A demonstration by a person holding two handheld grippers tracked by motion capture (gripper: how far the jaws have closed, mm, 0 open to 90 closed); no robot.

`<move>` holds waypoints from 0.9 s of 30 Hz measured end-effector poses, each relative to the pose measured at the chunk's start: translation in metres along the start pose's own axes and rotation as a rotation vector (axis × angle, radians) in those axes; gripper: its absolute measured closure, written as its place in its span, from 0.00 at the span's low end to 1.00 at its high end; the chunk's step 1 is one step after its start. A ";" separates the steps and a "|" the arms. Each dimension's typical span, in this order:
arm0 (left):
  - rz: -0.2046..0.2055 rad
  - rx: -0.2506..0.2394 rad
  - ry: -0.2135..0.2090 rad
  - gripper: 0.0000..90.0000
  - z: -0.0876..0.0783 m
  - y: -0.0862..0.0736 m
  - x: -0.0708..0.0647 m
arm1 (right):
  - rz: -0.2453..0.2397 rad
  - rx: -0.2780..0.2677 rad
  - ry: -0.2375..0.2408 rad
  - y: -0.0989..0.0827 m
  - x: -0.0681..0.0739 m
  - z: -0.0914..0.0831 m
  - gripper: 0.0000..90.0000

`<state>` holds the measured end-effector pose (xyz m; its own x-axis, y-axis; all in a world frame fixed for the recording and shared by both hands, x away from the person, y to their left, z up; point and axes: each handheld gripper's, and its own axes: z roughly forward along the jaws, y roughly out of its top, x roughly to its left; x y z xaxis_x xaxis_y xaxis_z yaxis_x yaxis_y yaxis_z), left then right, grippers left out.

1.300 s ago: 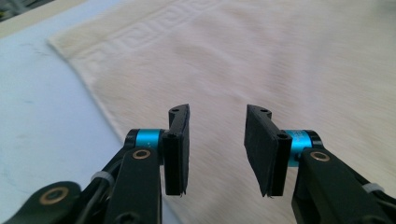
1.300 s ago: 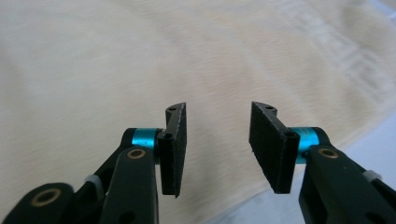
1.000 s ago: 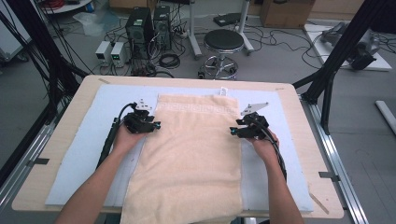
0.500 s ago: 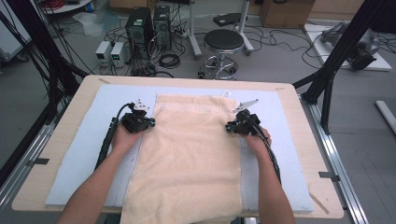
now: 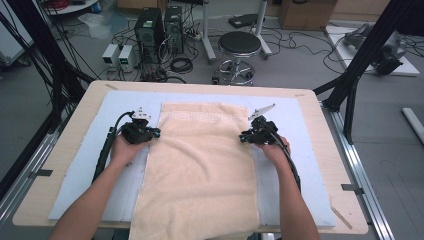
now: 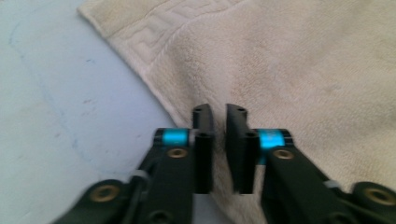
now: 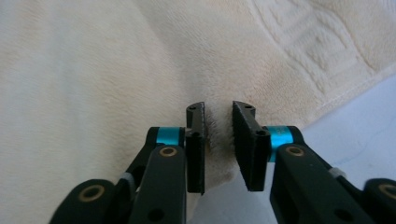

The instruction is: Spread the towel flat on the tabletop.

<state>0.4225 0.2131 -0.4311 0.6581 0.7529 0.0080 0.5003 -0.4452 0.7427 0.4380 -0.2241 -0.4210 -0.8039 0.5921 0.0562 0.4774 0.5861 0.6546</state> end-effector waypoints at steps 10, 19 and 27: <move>-0.021 0.022 0.003 0.84 0.002 -0.004 0.000 | -0.032 -0.026 -0.014 0.006 0.015 -0.003 0.66; 0.066 -0.081 -0.083 0.65 -0.036 -0.005 -0.030 | -0.120 -0.074 0.064 -0.008 0.063 -0.039 0.55; 0.164 -0.096 -0.109 0.58 -0.073 -0.038 -0.063 | -0.228 -0.159 0.160 -0.045 0.123 -0.069 0.60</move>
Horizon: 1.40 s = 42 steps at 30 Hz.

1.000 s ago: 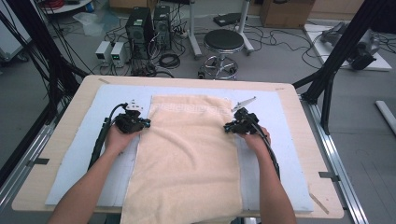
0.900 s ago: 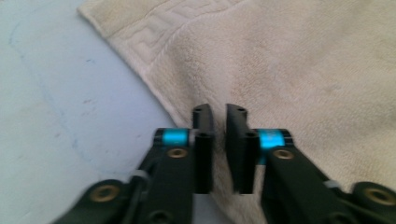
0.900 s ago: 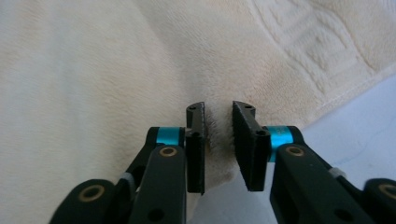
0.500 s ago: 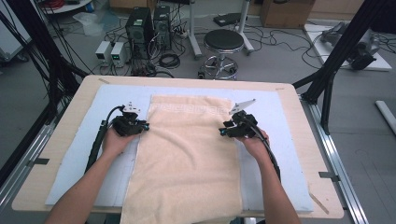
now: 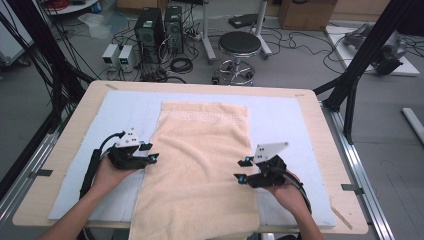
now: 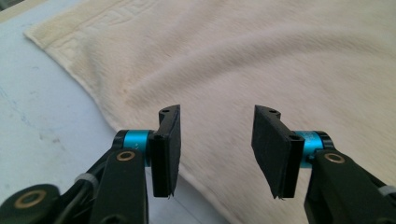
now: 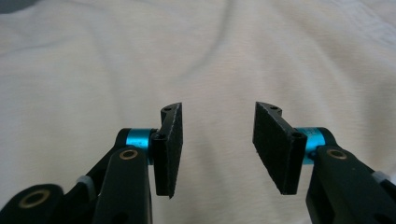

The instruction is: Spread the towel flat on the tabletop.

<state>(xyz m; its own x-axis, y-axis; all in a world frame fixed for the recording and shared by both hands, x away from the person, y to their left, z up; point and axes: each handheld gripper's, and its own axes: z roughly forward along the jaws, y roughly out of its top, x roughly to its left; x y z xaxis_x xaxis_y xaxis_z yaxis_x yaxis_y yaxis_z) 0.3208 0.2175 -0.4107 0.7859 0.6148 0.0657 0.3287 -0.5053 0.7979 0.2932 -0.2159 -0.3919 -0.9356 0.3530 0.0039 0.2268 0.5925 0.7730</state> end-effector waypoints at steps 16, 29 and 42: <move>0.081 0.055 -0.078 0.55 -0.009 -0.030 -0.035 | -0.127 0.207 0.316 -0.028 0.061 0.019 0.97; 0.047 0.048 -0.065 0.56 0.008 -0.022 -0.019 | -0.010 0.115 -0.015 -0.019 0.001 0.024 0.76; 0.009 0.070 -0.082 0.56 0.000 -0.034 -0.017 | 0.017 0.125 0.017 -0.036 0.015 0.023 0.76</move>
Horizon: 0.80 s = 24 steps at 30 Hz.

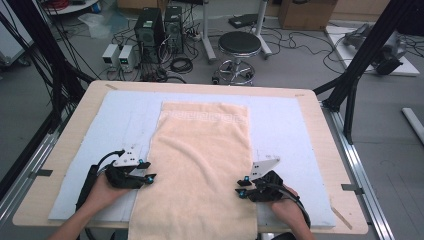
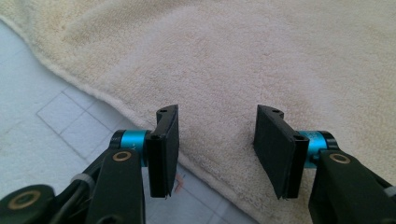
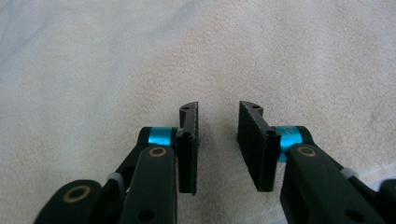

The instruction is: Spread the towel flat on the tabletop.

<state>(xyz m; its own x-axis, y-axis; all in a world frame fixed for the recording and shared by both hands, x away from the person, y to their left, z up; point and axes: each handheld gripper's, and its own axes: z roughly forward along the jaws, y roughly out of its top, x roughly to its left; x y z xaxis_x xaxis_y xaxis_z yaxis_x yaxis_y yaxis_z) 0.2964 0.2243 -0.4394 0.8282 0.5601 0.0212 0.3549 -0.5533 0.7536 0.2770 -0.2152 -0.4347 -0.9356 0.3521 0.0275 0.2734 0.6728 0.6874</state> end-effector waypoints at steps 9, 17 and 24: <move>-0.049 -0.045 -0.028 0.45 -0.005 0.010 0.006 | 0.079 -0.090 -0.103 0.010 -0.021 -0.007 0.58; -0.109 -0.068 0.019 0.29 -0.006 0.023 0.020 | 0.161 -0.149 -0.183 0.027 -0.054 -0.010 0.38; -0.205 -0.103 0.071 0.18 -0.008 0.041 0.043 | 0.146 -0.161 -0.236 0.049 -0.079 -0.009 0.31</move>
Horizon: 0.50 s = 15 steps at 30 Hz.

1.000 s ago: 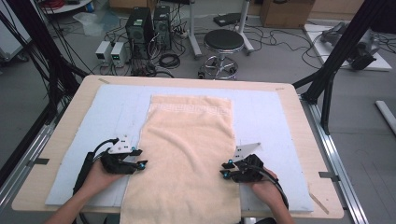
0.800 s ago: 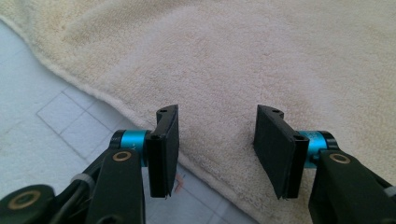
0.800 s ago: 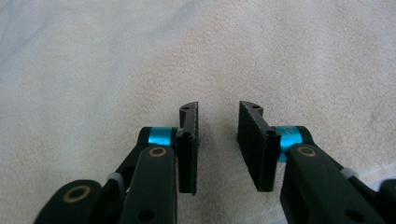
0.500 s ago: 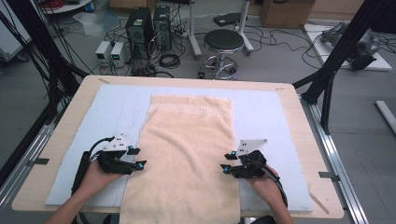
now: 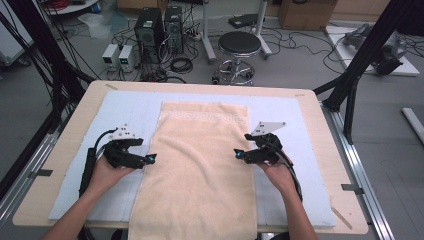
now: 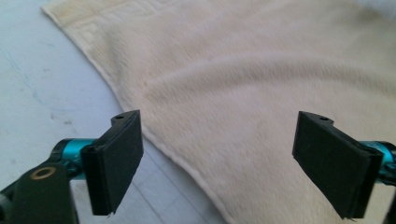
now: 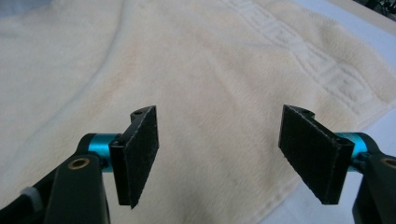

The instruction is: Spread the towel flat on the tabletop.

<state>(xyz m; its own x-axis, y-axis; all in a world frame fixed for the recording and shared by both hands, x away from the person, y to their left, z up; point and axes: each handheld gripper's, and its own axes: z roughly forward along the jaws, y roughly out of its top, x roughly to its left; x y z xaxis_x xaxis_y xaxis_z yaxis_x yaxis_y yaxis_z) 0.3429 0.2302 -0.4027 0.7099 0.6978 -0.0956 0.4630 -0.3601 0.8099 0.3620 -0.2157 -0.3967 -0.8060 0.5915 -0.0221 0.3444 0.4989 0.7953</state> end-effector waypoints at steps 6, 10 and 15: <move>-0.026 -0.035 0.012 0.15 0.000 0.013 0.009 | 0.042 -0.042 -0.011 0.002 -0.016 0.006 0.31; -0.025 -0.018 0.014 0.15 0.003 0.015 0.009 | 0.046 -0.032 0.000 0.002 -0.015 0.007 0.29; -0.016 0.021 0.002 0.16 0.010 0.014 0.011 | 0.046 -0.022 0.009 0.000 -0.016 0.007 0.28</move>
<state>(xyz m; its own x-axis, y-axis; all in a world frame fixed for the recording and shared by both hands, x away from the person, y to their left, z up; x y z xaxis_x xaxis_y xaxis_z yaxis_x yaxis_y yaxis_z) 0.3620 0.2265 -0.3979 0.7012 0.7049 -0.1071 0.4850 -0.3616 0.7962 0.3783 -0.2202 -0.4003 -0.7939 0.6077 0.0208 0.3709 0.4569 0.8085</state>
